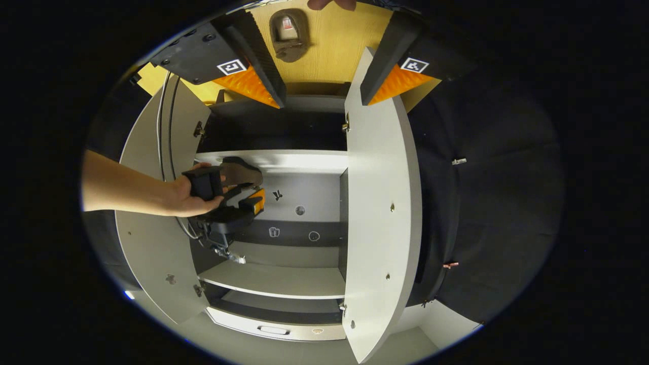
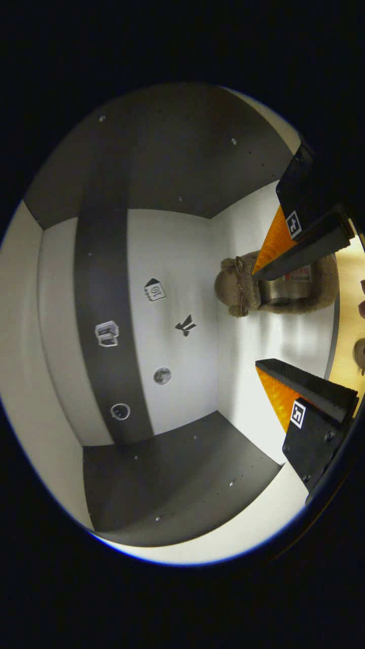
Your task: Grab one shoe with the right hand and put it into the shoe cabinet, grab the other shoe with the left hand and put it into the shoe cabinet; then close the right door with the right hand and the left door with the left hand.
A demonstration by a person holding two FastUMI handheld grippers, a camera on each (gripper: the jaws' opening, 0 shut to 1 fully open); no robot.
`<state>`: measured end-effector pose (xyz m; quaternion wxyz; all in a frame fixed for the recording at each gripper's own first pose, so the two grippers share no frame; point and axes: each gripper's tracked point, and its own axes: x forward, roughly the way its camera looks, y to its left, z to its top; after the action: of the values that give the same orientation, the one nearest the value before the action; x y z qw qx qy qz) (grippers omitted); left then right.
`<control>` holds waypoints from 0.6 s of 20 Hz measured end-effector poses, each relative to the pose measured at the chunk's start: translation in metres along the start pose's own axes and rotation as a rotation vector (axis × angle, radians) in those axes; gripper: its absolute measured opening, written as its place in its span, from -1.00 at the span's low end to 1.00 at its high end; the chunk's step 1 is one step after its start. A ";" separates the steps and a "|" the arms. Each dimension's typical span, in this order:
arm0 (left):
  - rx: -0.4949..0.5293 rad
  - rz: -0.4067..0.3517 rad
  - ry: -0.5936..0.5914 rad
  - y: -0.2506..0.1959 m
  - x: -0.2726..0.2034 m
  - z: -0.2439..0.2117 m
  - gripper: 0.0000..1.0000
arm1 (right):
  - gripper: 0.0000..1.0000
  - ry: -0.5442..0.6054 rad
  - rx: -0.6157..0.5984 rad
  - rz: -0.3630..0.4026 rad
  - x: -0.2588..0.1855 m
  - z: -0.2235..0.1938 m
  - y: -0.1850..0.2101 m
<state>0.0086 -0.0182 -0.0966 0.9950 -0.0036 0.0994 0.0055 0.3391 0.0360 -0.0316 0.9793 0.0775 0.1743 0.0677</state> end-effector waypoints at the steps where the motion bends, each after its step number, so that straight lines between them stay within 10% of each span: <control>1: 0.006 -0.008 0.011 -0.001 0.001 -0.006 0.89 | 0.97 -0.040 -0.002 0.009 -0.012 0.007 0.003; 12: -0.028 -0.146 0.292 -0.037 0.007 -0.138 0.89 | 0.97 -0.339 -0.021 0.018 -0.171 0.013 0.010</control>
<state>-0.0116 -0.0561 -0.2328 0.9676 -0.0254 0.2422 -0.0662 0.1832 0.0166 0.0385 0.9948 0.0789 0.0050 0.0641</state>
